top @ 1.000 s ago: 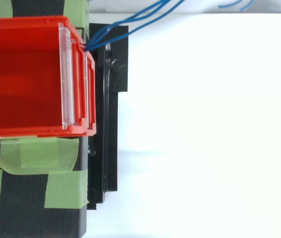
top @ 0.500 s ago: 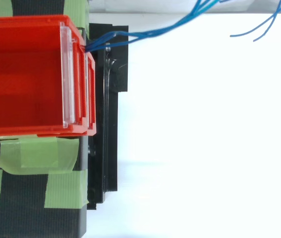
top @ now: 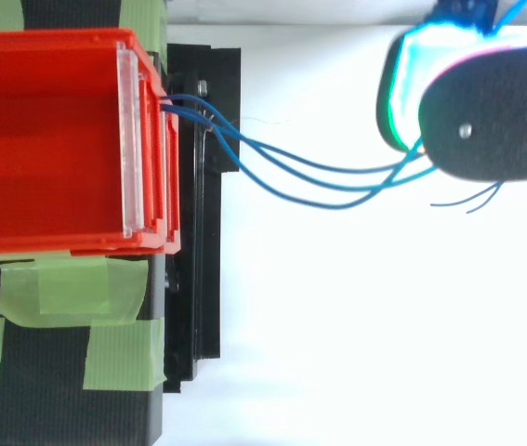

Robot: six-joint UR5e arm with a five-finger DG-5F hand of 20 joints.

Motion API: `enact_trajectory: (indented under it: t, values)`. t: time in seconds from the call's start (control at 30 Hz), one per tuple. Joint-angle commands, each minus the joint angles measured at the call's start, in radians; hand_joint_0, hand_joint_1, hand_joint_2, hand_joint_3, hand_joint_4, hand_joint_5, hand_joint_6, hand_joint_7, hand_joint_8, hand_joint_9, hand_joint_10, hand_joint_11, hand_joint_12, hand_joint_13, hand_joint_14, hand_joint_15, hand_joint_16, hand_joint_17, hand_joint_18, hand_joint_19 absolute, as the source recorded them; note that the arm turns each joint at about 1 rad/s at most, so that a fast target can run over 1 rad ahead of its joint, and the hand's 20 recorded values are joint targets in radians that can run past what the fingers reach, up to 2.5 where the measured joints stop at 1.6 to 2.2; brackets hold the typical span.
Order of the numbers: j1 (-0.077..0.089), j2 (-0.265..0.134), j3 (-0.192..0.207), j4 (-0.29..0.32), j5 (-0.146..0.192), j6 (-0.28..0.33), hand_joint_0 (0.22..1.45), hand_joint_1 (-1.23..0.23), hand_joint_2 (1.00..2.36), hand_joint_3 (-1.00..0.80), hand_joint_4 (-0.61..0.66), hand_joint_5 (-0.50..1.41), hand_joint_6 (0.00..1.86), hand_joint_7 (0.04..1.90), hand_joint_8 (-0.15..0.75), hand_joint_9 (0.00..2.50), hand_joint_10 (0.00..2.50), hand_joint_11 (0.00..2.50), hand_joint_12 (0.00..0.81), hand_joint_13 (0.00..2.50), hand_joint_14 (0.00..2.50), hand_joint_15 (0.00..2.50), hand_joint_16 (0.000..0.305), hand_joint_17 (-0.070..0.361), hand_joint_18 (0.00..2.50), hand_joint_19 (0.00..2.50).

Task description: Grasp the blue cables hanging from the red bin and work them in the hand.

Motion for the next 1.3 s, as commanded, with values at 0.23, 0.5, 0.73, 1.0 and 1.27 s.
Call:
enact_trajectory:
  t: [0.23, 0.5, 0.73, 1.0, 1.27]
  values:
    - [0.034, 0.000, -0.153, 0.256, 0.020, 0.095, 0.89, -0.69, 1.02, -0.27, 0.25, 0.62, 0.01, 1.45, 0.369, 0.84, 2.50, 2.22, 0.447, 1.02, 2.50, 1.49, 0.049, 0.111, 1.48, 1.22]
    - [0.034, 0.000, -0.153, 0.276, 0.015, 0.050, 0.90, -0.69, 1.02, -0.29, 0.26, 0.62, 0.01, 1.45, 0.365, 0.83, 2.50, 2.21, 0.450, 1.01, 2.50, 1.50, 0.048, 0.107, 1.47, 1.25]
    - [0.034, 0.000, -0.153, 0.276, 0.017, 0.023, 0.90, -0.69, 1.02, -0.30, 0.26, 0.62, 0.01, 1.45, 0.363, 0.82, 2.50, 2.21, 0.448, 1.00, 2.50, 1.52, 0.047, 0.106, 1.46, 1.26]
    - [0.034, 0.000, -0.153, 0.276, 0.015, 0.017, 0.90, -0.68, 1.02, -0.31, 0.25, 0.61, 0.01, 1.46, 0.360, 0.81, 2.50, 2.23, 0.448, 0.98, 2.50, 1.53, 0.047, 0.105, 1.45, 1.28]
    - [0.034, 0.000, -0.153, 0.276, 0.015, 0.017, 0.90, -0.68, 1.02, -0.32, 0.25, 0.61, 0.01, 1.46, 0.364, 0.80, 2.50, 2.22, 0.445, 0.98, 2.50, 1.51, 0.046, 0.104, 1.44, 1.31]
